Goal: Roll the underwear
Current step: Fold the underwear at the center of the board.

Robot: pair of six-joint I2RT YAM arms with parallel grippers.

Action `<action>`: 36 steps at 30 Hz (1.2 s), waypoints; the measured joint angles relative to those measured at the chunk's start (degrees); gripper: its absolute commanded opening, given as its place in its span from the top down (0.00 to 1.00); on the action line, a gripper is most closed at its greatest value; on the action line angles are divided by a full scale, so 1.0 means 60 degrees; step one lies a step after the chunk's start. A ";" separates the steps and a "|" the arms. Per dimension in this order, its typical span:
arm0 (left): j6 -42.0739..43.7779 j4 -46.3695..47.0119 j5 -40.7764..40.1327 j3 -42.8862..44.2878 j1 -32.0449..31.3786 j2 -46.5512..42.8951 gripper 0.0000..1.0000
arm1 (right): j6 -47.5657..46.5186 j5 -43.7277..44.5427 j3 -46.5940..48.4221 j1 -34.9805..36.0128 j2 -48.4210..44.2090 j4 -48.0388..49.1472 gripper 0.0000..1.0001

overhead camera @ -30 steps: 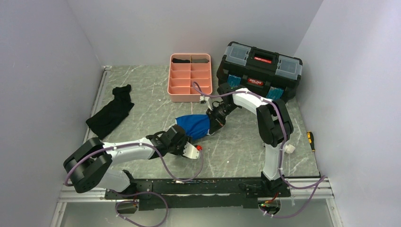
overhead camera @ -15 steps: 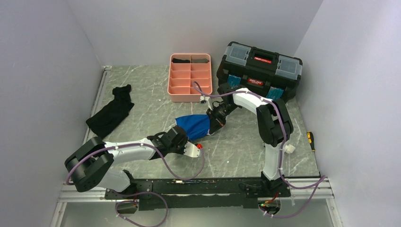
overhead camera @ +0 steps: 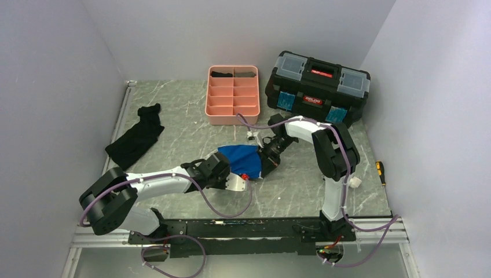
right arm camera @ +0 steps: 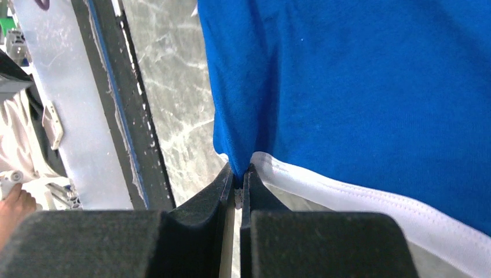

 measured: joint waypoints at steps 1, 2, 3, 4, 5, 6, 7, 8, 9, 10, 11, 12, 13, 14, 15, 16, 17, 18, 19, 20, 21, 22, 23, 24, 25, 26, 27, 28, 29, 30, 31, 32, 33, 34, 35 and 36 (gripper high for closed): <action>-0.0102 -0.0178 0.0120 0.0087 -0.0004 0.0000 1.00 | -0.0073 -0.0004 -0.0182 0.0029 -0.0055 -0.0033 1.00; -0.0182 -0.0328 0.0222 0.0168 -0.0004 -0.0004 1.00 | -0.0138 -0.0011 -0.0357 0.0058 -0.0124 -0.0062 1.00; -0.0270 -0.0546 0.0375 0.0280 -0.0007 -0.0011 1.00 | -0.0193 -0.0022 -0.0503 0.0091 -0.0211 -0.0106 1.00; -0.0368 -0.0732 0.0510 0.0379 -0.0007 -0.0026 1.00 | -0.0237 -0.0025 -0.0630 0.0135 -0.0306 -0.0153 1.00; -0.0441 -0.0889 0.0623 0.0455 -0.0015 -0.0047 1.00 | -0.0270 -0.0040 -0.0721 0.0171 -0.0404 -0.0193 1.00; -0.0561 -0.1180 0.0845 0.0579 -0.0018 -0.0098 1.00 | -0.0324 -0.0076 -0.0838 0.0222 -0.0528 -0.0208 1.00; -0.0681 -0.1432 0.1024 0.0670 -0.0029 -0.0164 1.00 | -0.0375 -0.0127 -0.0958 0.0262 -0.0656 -0.0240 1.00; -0.0754 -0.1654 0.1206 0.0747 -0.0040 -0.0233 1.00 | -0.0419 -0.0168 -0.1067 0.0306 -0.0780 -0.0295 1.00; -0.0845 -0.1938 0.1443 0.0845 -0.0051 -0.0321 1.00 | -0.0466 -0.0193 -0.1140 0.0339 -0.0874 -0.0357 1.00; -0.0918 -0.2127 0.1610 0.0911 -0.0058 -0.0404 1.00 | -0.0506 -0.0219 -0.1206 0.0372 -0.0951 -0.0430 1.00; -0.0965 -0.2393 0.1843 0.1002 -0.0066 -0.0492 1.00 | -0.0550 -0.0226 -0.1249 0.0393 -0.1016 -0.0517 1.00; -0.0980 -0.2583 0.2004 0.1086 -0.0069 -0.0532 1.00 | -0.0579 -0.0229 -0.1268 0.0401 -0.1071 -0.0594 1.00; -0.0987 -0.2823 0.2189 0.1213 -0.0069 -0.0543 1.00 | -0.0586 -0.0229 -0.1268 0.0401 -0.1107 -0.0659 1.00; -0.0987 -0.3042 0.2353 0.1359 -0.0069 -0.0514 1.00 | -0.0594 -0.0229 -0.1268 0.0397 -0.1151 -0.0699 1.00; -0.0984 -0.3275 0.2521 0.1534 -0.0066 -0.0452 1.00 | -0.0605 -0.0233 -0.1268 0.0397 -0.1206 -0.0739 1.00; -0.0976 -0.3457 0.2659 0.1705 -0.0036 -0.0372 1.00 | -0.0605 -0.0229 -0.1257 0.0393 -0.1235 -0.0776 1.00; -0.0969 -0.3665 0.2820 0.1920 0.0025 -0.0259 1.00 | -0.0601 -0.0229 -0.1206 0.0379 -0.1239 -0.0863 1.00; -0.0947 -0.3891 0.3034 0.2182 0.0106 -0.0080 1.00 | -0.0597 -0.0229 -0.1122 0.0361 -0.1239 -0.0969 1.00; -0.0914 -0.4091 0.3253 0.2481 0.0237 0.0138 1.00 | -0.0594 -0.0226 -0.1016 0.0328 -0.1239 -0.1060 1.00; -0.0874 -0.4331 0.3490 0.2838 0.0364 0.0423 1.00 | -0.0594 -0.0226 -0.0878 0.0280 -0.1235 -0.1169 1.00; -0.0834 -0.4426 0.3603 0.3038 0.0579 0.0601 1.00 | -0.0590 -0.0222 -0.0696 0.0219 -0.1231 -0.1271 1.00; -0.0750 -0.4626 0.3799 0.3308 0.0809 0.0841 1.00 | -0.0594 -0.0222 -0.0481 0.0146 -0.1206 -0.1399 1.00; -0.0670 -0.4860 0.4018 0.3599 0.1056 0.1093 1.00 | -0.0597 -0.0226 -0.0251 0.0066 -0.1158 -0.1512 1.00; -0.0597 -0.5115 0.4226 0.3894 0.1297 0.1337 1.00 | -0.0597 -0.0226 -0.0066 0.0000 -0.1093 -0.1603 1.00; -0.0532 -0.5242 0.4353 0.4098 0.1468 0.1523 1.00 | -0.0601 -0.0226 0.0153 -0.0073 -0.1002 -0.1712 1.00; -0.0437 -0.5472 0.4550 0.4382 0.1716 0.1774 1.00 | -0.0605 -0.0226 0.0397 -0.0157 -0.0856 -0.1829 1.00; -0.0339 -0.5712 0.4754 0.4696 0.1953 0.2047 1.00 | -0.0616 -0.0229 0.0627 -0.0240 -0.0688 -0.1945 1.00; -0.0251 -0.5894 0.4921 0.4954 0.2142 0.2295 1.00 | -0.0623 -0.0222 0.0798 -0.0306 -0.0543 -0.2025 1.00; -0.0160 -0.6084 0.5074 0.5213 0.2328 0.2543 1.00 | -0.0634 -0.0219 0.1009 -0.0390 -0.0342 -0.2164 1.00; -0.0095 -0.6244 0.5220 0.5446 0.2510 0.2794 1.00 | -0.0652 -0.0219 0.1217 -0.0477 -0.0120 -0.2288 1.00; -0.0051 -0.6339 0.5297 0.5577 0.2619 0.2951 1.00 | -0.0670 -0.0211 0.1366 -0.0546 0.0055 -0.2375 1.00; 0.0029 -0.6466 0.5428 0.5716 0.2754 0.3140 1.00 | -0.0707 -0.0197 0.1566 -0.0641 0.0291 -0.2503 1.00; 0.0076 -0.6564 0.5523 0.5814 0.2841 0.3293 1.00 | -0.0736 -0.0189 0.1705 -0.0699 0.0466 -0.2575 1.00; 0.0117 -0.6666 0.5617 0.5905 0.2925 0.3453 1.00 | -0.0772 -0.0186 0.1883 -0.0772 0.0678 -0.2688 1.00; 0.0142 -0.6747 0.5694 0.5978 0.2983 0.3599 1.00 | -0.0823 -0.0182 0.2044 -0.0831 0.0874 -0.2783 1.00; 0.0157 -0.6819 0.5756 0.6058 0.3038 0.3741 1.00 | -0.0871 -0.0182 0.2248 -0.0882 0.1107 -0.2900 1.00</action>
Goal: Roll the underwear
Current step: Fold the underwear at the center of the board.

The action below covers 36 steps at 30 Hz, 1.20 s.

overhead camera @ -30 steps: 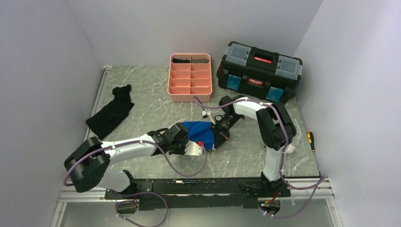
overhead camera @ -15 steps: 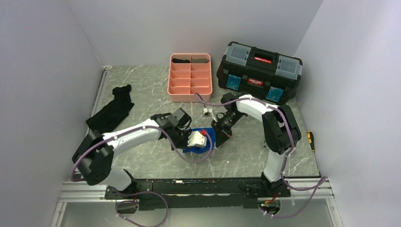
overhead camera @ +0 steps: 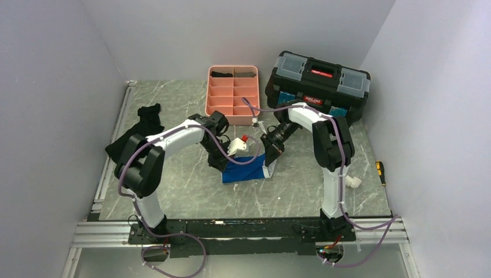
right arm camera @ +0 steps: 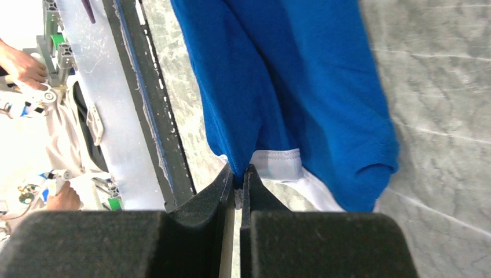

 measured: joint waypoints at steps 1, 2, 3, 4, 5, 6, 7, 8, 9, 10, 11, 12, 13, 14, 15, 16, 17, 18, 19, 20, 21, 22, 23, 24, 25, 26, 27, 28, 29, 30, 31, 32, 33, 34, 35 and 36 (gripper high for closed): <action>0.0025 -0.0055 0.0058 0.0073 0.0055 0.0135 1.00 | -0.0029 0.0000 0.0124 -0.0029 0.0153 -0.0040 1.00; 0.0047 -0.0087 0.0113 0.0157 0.0113 0.0273 1.00 | -0.0062 0.0000 0.0313 -0.0066 0.0379 -0.0135 1.00; 0.0055 -0.0098 0.0149 0.0211 0.0160 0.0382 1.00 | -0.0087 0.0004 0.0419 -0.0076 0.0521 -0.0182 1.00; 0.0058 -0.0109 0.0171 0.0262 0.0211 0.0481 1.00 | -0.0113 0.0004 0.0557 -0.0091 0.0692 -0.0270 1.00; 0.0055 -0.0113 0.0193 0.0310 0.0270 0.0586 1.00 | -0.0131 0.0004 0.0725 -0.0095 0.0878 -0.0339 1.00; 0.0055 -0.0117 0.0197 0.0339 0.0310 0.0652 1.00 | -0.0142 0.0000 0.0809 -0.0095 0.0965 -0.0357 1.00; 0.0051 -0.0138 0.0208 0.0397 0.0364 0.0747 1.00 | -0.0164 0.0000 0.0965 -0.0095 0.1118 -0.0415 1.00; 0.0051 -0.0146 0.0229 0.0466 0.0419 0.0831 1.00 | -0.0178 0.0000 0.1082 -0.0095 0.1209 -0.0459 1.00; 0.0047 -0.0164 0.0229 0.0543 0.0455 0.0911 1.00 | -0.0186 0.0000 0.1231 -0.0095 0.1315 -0.0506 1.00; 0.0047 -0.0168 0.0233 0.0605 0.0484 0.0976 1.00 | -0.0193 0.0000 0.1362 -0.0095 0.1410 -0.0532 0.99; 0.0036 -0.0178 0.0229 0.0685 0.0521 0.1060 1.00 | -0.0200 0.0000 0.1461 -0.0095 0.1472 -0.0546 0.99; 0.0018 -0.0164 0.0229 0.0747 0.0554 0.1118 1.00 | -0.0208 0.0004 0.1570 -0.0095 0.1545 -0.0572 0.98; 0.0011 -0.0160 0.0226 0.0794 0.0586 0.1180 1.00 | -0.0211 0.0004 0.1636 -0.0095 0.1596 -0.0579 0.98; -0.0018 -0.0164 0.0222 0.0831 0.0605 0.1235 1.00 | -0.0211 0.0007 0.1698 -0.0098 0.1650 -0.0594 0.97; -0.0044 -0.0164 0.0219 0.0871 0.0616 0.1300 1.00 | -0.0211 0.0018 0.1752 -0.0098 0.1701 -0.0605 0.96; -0.0062 -0.0164 0.0219 0.0911 0.0623 0.1381 1.00 | -0.0211 0.0029 0.1796 -0.0098 0.1752 -0.0616 0.96; -0.0080 -0.0146 0.0219 0.0922 0.0627 0.1443 1.00 | -0.0211 0.0040 0.1825 -0.0098 0.1796 -0.0619 0.95; -0.0098 -0.0138 0.0208 0.0933 0.0627 0.1530 1.00 | -0.0211 0.0044 0.1865 -0.0098 0.1861 -0.0623 0.94; -0.0135 -0.0117 0.0186 0.0933 0.0627 0.1610 1.00 | -0.0208 0.0044 0.1883 -0.0098 0.1905 -0.0619 0.93; -0.0160 -0.0087 0.0157 0.0933 0.0627 0.1698 1.00 | -0.0208 0.0051 0.1898 -0.0098 0.1956 -0.0619 0.92; -0.0189 -0.0055 0.0138 0.0933 0.0627 0.1759 1.00 | -0.0204 0.0073 0.1902 -0.0098 0.1993 -0.0616 0.89; -0.0248 -0.0022 0.0131 0.0933 0.0627 0.1814 1.00 | -0.0197 0.0084 0.1902 -0.0098 0.2025 -0.0612 0.88; -0.0313 0.0015 0.0109 0.0933 0.0627 0.1854 1.00 | -0.0189 0.0095 0.1902 -0.0098 0.2040 -0.0608 0.86; -0.0382 0.0044 0.0076 0.0933 0.0627 0.1869 1.00 | -0.0175 0.0109 0.1902 -0.0098 0.2044 -0.0601 0.82; -0.0419 0.0058 0.0062 0.0933 0.0627 0.1869 1.00 | -0.0171 0.0109 0.1902 -0.0095 0.2044 -0.0590 0.79; -0.0477 0.0073 0.0040 0.0933 0.0630 0.1869 1.00 | -0.0164 0.0109 0.1912 -0.0098 0.2044 -0.0586 0.75; -0.0503 0.0087 0.0022 0.0933 0.0630 0.1869 1.00 | -0.0142 0.0113 0.1923 -0.0098 0.2044 -0.0572 0.72; -0.0568 0.0120 -0.0025 0.0933 0.0630 0.1869 1.00 | -0.0120 0.0120 0.1923 -0.0098 0.2044 -0.0554 0.68; -0.0634 0.0142 -0.0047 0.0933 0.0634 0.1872 1.00 | -0.0102 0.0124 0.1923 -0.0098 0.2044 -0.0543 0.64; -0.0667 0.0160 -0.0069 0.0933 0.0641 0.1872 1.00 | -0.0080 0.0127 0.1931 -0.0106 0.2044 -0.0539 0.60; -0.0714 0.0186 -0.0091 0.0933 0.0645 0.1872 1.00 | -0.0080 0.0138 0.1942 -0.0109 0.2044 -0.0532 0.58; -0.0739 0.0204 -0.0106 0.0933 0.0648 0.1872 1.00 | -0.0051 0.0146 0.1956 -0.0113 0.2040 -0.0532 0.56; -0.0805 0.0215 -0.0117 0.0933 0.0648 0.1872 1.00 | -0.0029 0.0149 0.1978 -0.0117 0.2040 -0.0528 0.53; -0.0845 0.0229 -0.0131 0.0933 0.0648 0.1872 1.00 | -0.0011 0.0153 0.2004 -0.0124 0.2033 -0.0514 0.51; -0.0871 0.0244 -0.0153 0.0933 0.0648 0.1872 1.00 | 0.0015 0.0168 0.2025 -0.0135 0.2000 -0.0503 0.48; -0.0896 0.0255 -0.0178 0.0933 0.0648 0.1872 1.00 | 0.0055 0.0178 0.2025 -0.0146 0.1953 -0.0481 0.46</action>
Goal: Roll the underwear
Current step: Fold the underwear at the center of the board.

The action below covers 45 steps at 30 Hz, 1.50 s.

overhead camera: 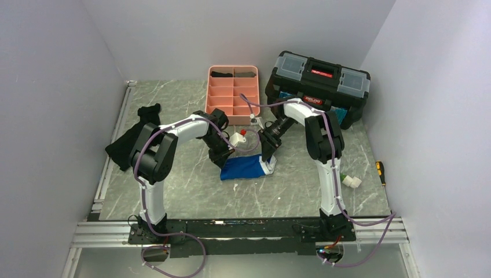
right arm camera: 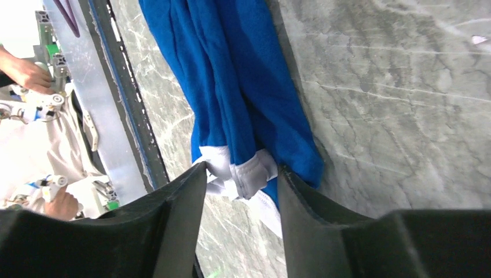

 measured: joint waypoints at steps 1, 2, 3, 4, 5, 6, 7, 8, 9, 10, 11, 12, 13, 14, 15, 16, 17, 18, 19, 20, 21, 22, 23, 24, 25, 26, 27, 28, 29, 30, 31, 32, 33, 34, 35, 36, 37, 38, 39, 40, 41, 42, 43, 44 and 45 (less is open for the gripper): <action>-0.0015 0.0011 -0.0018 0.0000 0.0000 0.0000 1.00 | 0.0036 0.0015 0.0000 -0.0018 -0.0062 0.0033 0.44; -0.0025 0.0018 -0.0033 0.0000 0.0000 0.0004 1.00 | 0.0076 0.0033 0.0004 -0.0040 -0.0153 0.0069 0.43; -0.0036 0.0022 -0.0055 0.0000 0.0000 0.0007 1.00 | 0.0113 0.0066 0.0004 -0.0066 -0.0248 0.0109 0.42; -0.0076 0.0033 -0.0080 0.0000 0.0000 0.0011 1.00 | 0.0146 0.0080 0.0004 -0.0095 -0.0346 0.0146 0.40; -0.0098 0.0051 -0.0102 0.0000 0.0000 0.0018 1.00 | 0.0182 0.0080 0.0007 -0.0142 -0.0488 0.0186 0.38; -0.0157 0.0066 -0.0113 0.0000 0.0000 0.0022 1.00 | 0.0215 0.0080 0.0011 -0.0193 -0.0627 0.0222 0.37; -0.0189 0.0076 -0.0120 0.0000 0.0000 0.0025 1.00 | 0.0244 0.0080 0.0015 -0.0244 -0.0769 0.0244 0.37; -0.0211 0.0084 -0.0131 0.0000 0.0000 0.0025 1.00 | 0.0255 0.0076 0.0015 -0.0288 -0.0878 0.0248 0.36; -0.0240 0.0091 -0.0142 0.0000 0.0000 0.0025 1.00 | 0.0273 0.0076 0.0015 -0.0335 -0.1016 0.0262 0.36; -0.0259 0.0098 -0.0149 0.0000 0.0000 0.0025 1.00 | 0.0280 0.0069 0.0015 -0.0379 -0.1147 0.0288 0.36; -0.0277 0.0106 -0.0160 0.0000 0.0000 0.0025 1.00 | 0.0284 0.0051 0.0015 -0.0404 -0.1279 0.0306 0.36; -0.0317 0.0113 -0.0168 0.0000 0.0000 0.0025 1.00 | 0.0288 -0.0015 -0.0007 -0.0437 -0.1392 0.0339 0.36; -0.0357 0.0120 -0.0175 0.0000 0.0000 0.0025 1.00 | 0.0313 -0.0109 -0.0066 -0.0466 -0.1508 0.0401 0.37; -0.0412 0.0127 -0.0178 0.0000 0.0000 0.0025 1.00 | 0.0321 -0.0200 -0.0135 -0.0477 -0.1610 0.0455 0.37; -0.0448 0.0135 -0.0182 0.0000 0.0000 0.0025 1.00 | 0.0342 -0.0350 -0.0259 -0.0492 -0.1727 0.0506 0.38; -0.0481 0.0142 -0.0182 0.0000 0.0000 0.0025 1.00 | 0.0346 -0.0514 -0.0401 -0.0495 -0.1821 0.0561 0.40; -0.0499 0.0149 -0.0186 0.0000 0.0000 0.0025 1.00 | 0.0346 -0.0699 -0.0554 -0.0495 -0.1905 0.0594 0.41; -0.0521 0.0153 -0.0186 0.0000 0.0000 0.0025 1.00 | 0.0342 -0.0889 -0.0710 -0.0495 -0.1967 0.0601 0.42; -0.0543 0.0153 -0.0186 0.0000 0.0000 0.0025 1.00 | 0.0328 -0.1093 -0.0856 -0.0495 -0.2011 0.0608 0.43; -0.0594 0.0160 -0.0189 0.0000 0.0000 0.0025 1.00 | 0.0295 -0.1249 -0.0962 -0.0495 -0.2033 0.0612 0.44; -0.0656 0.0164 -0.0189 0.0000 0.0000 0.0025 1.00 | 0.0208 -0.1483 -0.1082 -0.0488 -0.2040 0.0572 0.44; -0.0681 0.0168 -0.0189 0.0000 0.0000 0.0025 1.00 | 0.0120 -0.1643 -0.1151 -0.0481 -0.2040 0.0528 0.44; -0.0703 0.0171 -0.0189 0.0004 0.0000 0.0025 1.00 | -0.0015 -0.1821 -0.1217 -0.0474 -0.2040 0.0433 0.44; -0.0736 0.0175 -0.0189 0.0004 0.0000 0.0025 1.00 | -0.0160 -0.1993 -0.1242 -0.0470 -0.2025 0.0328 0.45; -0.0747 0.0178 -0.0189 0.0004 0.0000 0.0025 1.00 | -0.0317 -0.2178 -0.1242 -0.0470 -0.1996 0.0208 0.45; -0.0765 0.0178 -0.0193 0.0007 0.0000 0.0025 1.00 | -0.0448 -0.2310 -0.1242 -0.0470 -0.1963 0.0113 0.45; -0.0772 0.0171 -0.0193 0.0022 0.0000 0.0025 1.00 | -0.0612 -0.2484 -0.1242 -0.0470 -0.1894 -0.0029 0.45; -0.0809 0.0175 -0.0200 0.0040 0.0007 0.0025 1.00 | -0.0765 -0.2645 -0.1242 -0.0470 -0.1792 -0.0149 0.45; -0.0834 0.0186 -0.0211 0.0058 0.0007 0.0025 1.00 | -0.0914 -0.2769 -0.1242 -0.0463 -0.1676 -0.0266 0.45; -0.0882 0.0197 -0.0219 0.0080 0.0007 0.0025 1.00 | -0.1049 -0.2889 -0.1242 -0.0448 -0.1537 -0.0375 0.45; -0.0907 0.0208 -0.0219 0.0084 0.0007 0.0025 1.00 | -0.1151 -0.2980 -0.1242 -0.0430 -0.1402 -0.0455 0.45; -0.0914 0.0208 -0.0219 0.0084 0.0007 0.0025 1.00 | -0.1268 -0.3089 -0.1249 -0.0415 -0.1246 -0.0535 0.45; -0.0925 0.0211 -0.0222 0.0084 0.0011 0.0025 1.00 | -0.1373 -0.3187 -0.1260 -0.0412 -0.1082 -0.0612 0.46; -0.0940 0.0215 -0.0222 0.0084 0.0018 0.0025 1.00 | -0.1479 -0.3249 -0.1275 -0.0412 -0.0929 -0.0681 0.46; -0.0943 0.0219 -0.0222 0.0084 0.0022 0.0025 1.00 | -0.1592 -0.3308 -0.1297 -0.0412 -0.0787 -0.0761 0.46; -0.0947 0.0222 -0.0226 0.0084 0.0025 0.0025 1.00 | -0.1687 -0.3366 -0.1308 -0.0412 -0.0670 -0.0834 0.46; -0.0947 0.0222 -0.0229 0.0084 0.0025 0.0025 1.00 | -0.1800 -0.3424 -0.1308 -0.0412 -0.0528 -0.0936 0.46; -0.0951 0.0222 -0.0240 0.0084 0.0025 0.0025 1.00 | -0.1880 -0.3453 -0.1308 -0.0408 -0.0415 -0.1009 0.47; -0.0951 0.0226 -0.0248 0.0084 0.0025 0.0025 1.00 | -0.1938 -0.3472 -0.1308 -0.0401 -0.0302 -0.1056 0.48; -0.0962 0.0226 -0.0248 0.0084 0.0025 0.0025 1.00 | -0.1945 -0.3479 -0.1319 -0.0393 -0.0215 -0.1056 0.48; -0.0980 0.0226 -0.0251 0.0084 0.0025 0.0025 1.00 | -0.1902 -0.3486 -0.1348 -0.0393 -0.0160 -0.1020 0.48; -0.0984 0.0226 -0.0248 0.0084 0.0025 0.0025 1.00 | -0.1796 -0.3479 -0.1395 -0.0390 -0.0146 -0.0936 0.49; -0.0987 0.0229 -0.0248 0.0084 0.0025 0.0025 1.00 | -0.1632 -0.3457 -0.1475 -0.0386 -0.0146 -0.0780 0.49; -0.0987 0.0229 -0.0248 0.0084 0.0025 0.0025 1.00 | -0.1421 -0.3432 -0.1555 -0.0386 -0.0146 -0.0601 0.49; -0.0987 0.0229 -0.0251 0.0084 0.0025 0.0025 1.00 | -0.1184 -0.3395 -0.1643 -0.0386 -0.0146 -0.0350 0.49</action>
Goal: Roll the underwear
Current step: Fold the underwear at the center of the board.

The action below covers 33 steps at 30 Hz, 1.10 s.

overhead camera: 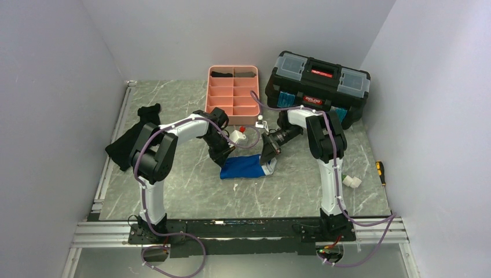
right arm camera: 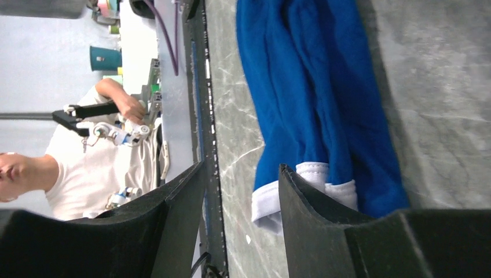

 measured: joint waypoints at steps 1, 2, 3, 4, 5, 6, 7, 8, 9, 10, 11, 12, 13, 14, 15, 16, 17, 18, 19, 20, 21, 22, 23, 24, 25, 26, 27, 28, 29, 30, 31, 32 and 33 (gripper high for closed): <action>-0.0004 0.0004 0.0000 0.0000 0.0000 0.0000 1.00 | 0.0266 0.0055 -0.0098 0.0000 0.0000 0.0284 0.49; -0.0015 0.0007 -0.0004 0.0000 0.0000 0.0000 1.00 | 0.0543 0.0131 -0.0200 0.0000 -0.0004 0.0579 0.49; -0.0033 0.0015 -0.0015 0.0000 0.0000 0.0000 1.00 | 0.0820 0.0240 -0.0291 0.0000 -0.0004 0.0871 0.49; -0.0076 0.0036 -0.0033 0.0000 0.0000 0.0000 1.00 | 0.1035 0.0321 -0.0350 0.0000 -0.0004 0.1100 0.49; -0.0113 0.0062 -0.0073 0.0000 0.0000 0.0000 0.99 | 0.1308 0.0415 -0.0415 0.0000 -0.0004 0.1402 0.50; -0.0171 0.0095 -0.0117 0.0000 0.0000 0.0000 0.97 | 0.1665 0.0532 -0.0488 0.0000 -0.0007 0.1745 0.50; -0.0219 0.0124 -0.0153 0.0000 0.0000 0.0000 0.95 | 0.1759 0.0546 -0.0503 0.0000 -0.0011 0.1814 0.50; -0.0255 0.0142 -0.0182 0.0000 0.0004 0.0000 0.93 | 0.1967 0.0568 -0.0550 0.0000 -0.0026 0.1982 0.50; -0.0288 0.0153 -0.0186 0.0000 0.0018 0.0000 0.91 | 0.2208 0.0594 -0.0623 0.0000 -0.0069 0.2189 0.50; -0.0328 0.0160 -0.0189 0.0000 0.0025 0.0000 0.88 | 0.2397 0.0641 -0.0678 0.0000 -0.0113 0.2331 0.50; -0.0372 0.0175 -0.0204 0.0000 0.0047 0.0000 0.86 | 0.2524 0.0685 -0.0721 0.0000 -0.0153 0.2433 0.50; -0.0419 0.0189 -0.0219 0.0000 0.0069 0.0000 0.82 | 0.2685 0.0725 -0.0780 0.0000 -0.0204 0.2561 0.50; -0.0495 0.0211 -0.0248 0.0000 0.0102 0.0000 0.76 | 0.2776 0.0747 -0.0801 0.0000 -0.0222 0.2623 0.50; -0.0525 0.0226 -0.0266 0.0000 0.0131 -0.0004 0.68 | 0.2867 0.0761 -0.0805 0.0000 -0.0229 0.2667 0.50; -0.0561 0.0251 -0.0295 -0.0004 0.0171 -0.0018 0.62 | 0.2940 0.0772 -0.0805 0.0000 -0.0229 0.2696 0.50; -0.0652 0.0277 -0.0357 -0.0007 0.0226 -0.0040 0.54 | 0.2973 0.0780 -0.0805 0.0000 -0.0229 0.2707 0.50; -0.0681 0.0299 -0.0382 -0.0011 0.0266 -0.0073 0.50 | 0.3009 0.0787 -0.0805 0.0000 -0.0229 0.2714 0.50; -0.0739 0.0335 -0.0419 -0.0029 0.0306 -0.0117 0.46 | 0.3034 0.0787 -0.0805 0.0000 -0.0229 0.2721 0.50; -0.0801 0.0401 -0.0441 -0.0066 0.0357 -0.0197 0.45 | 0.3038 0.0787 -0.0805 0.0000 -0.0229 0.2718 0.50; -0.0878 0.0466 -0.0448 -0.0135 0.0404 -0.0321 0.44 | 0.3034 0.0790 -0.0801 0.0000 -0.0229 0.2714 0.50; -0.0929 0.0503 -0.0452 -0.0193 0.0441 -0.0441 0.44 | 0.3031 0.0790 -0.0798 0.0000 -0.0229 0.2707 0.50; -0.0984 0.0557 -0.0455 -0.0270 0.0481 -0.0579 0.44 | 0.3031 0.0790 -0.0794 0.0000 -0.0229 0.2703 0.50; -0.1045 0.0637 -0.0459 -0.0368 0.0535 -0.0805 0.44 | 0.3027 0.0794 -0.0794 0.0000 -0.0229 0.2696 0.50; -0.1107 0.0674 -0.0466 -0.0419 0.0557 -0.0943 0.44 | 0.3024 0.0794 -0.0790 0.0000 -0.0229 0.2692 0.50; -0.1177 0.0747 -0.0470 -0.0481 0.0579 -0.1104 0.44 | 0.3020 0.0794 -0.0787 0.0000 -0.0229 0.2685 0.50; -0.1253 0.0867 -0.0484 -0.0572 0.0601 -0.1311 0.43 | 0.3002 0.0794 -0.0783 0.0000 -0.0229 0.2674 0.50; -0.1300 0.0962 -0.0506 -0.0663 0.0616 -0.1483 0.43 | 0.2987 0.0794 -0.0776 0.0000 -0.0233 0.2659 0.50; -0.1432 0.1118 -0.0514 -0.0820 0.0656 -0.1745 0.43 | 0.2958 0.0794 -0.0765 0.0004 -0.0237 0.2648 0.50; -0.1486 0.1228 -0.0521 -0.0940 0.0674 -0.1934 0.43 | 0.2943 0.0801 -0.0758 0.0007 -0.0240 0.2637 0.50; -0.1555 0.1333 -0.0517 -0.1067 0.0696 -0.2127 0.43 | 0.2925 0.0816 -0.0747 0.0011 -0.0244 0.2626 0.50; -0.1643 0.1515 -0.0499 -0.1260 0.0718 -0.2368 0.42 | 0.2914 0.0834 -0.0743 0.0018 -0.0255 0.2619 0.50; -0.1683 0.1617 -0.0452 -0.1424 0.0736 -0.2565 0.42 | 0.2892 0.0874 -0.0732 0.0018 -0.0273 0.2612 0.50; -0.1723 0.1774 -0.0306 -0.1650 0.0758 -0.2812 0.42 | 0.2881 0.0922 -0.0725 0.0018 -0.0310 0.2616 0.50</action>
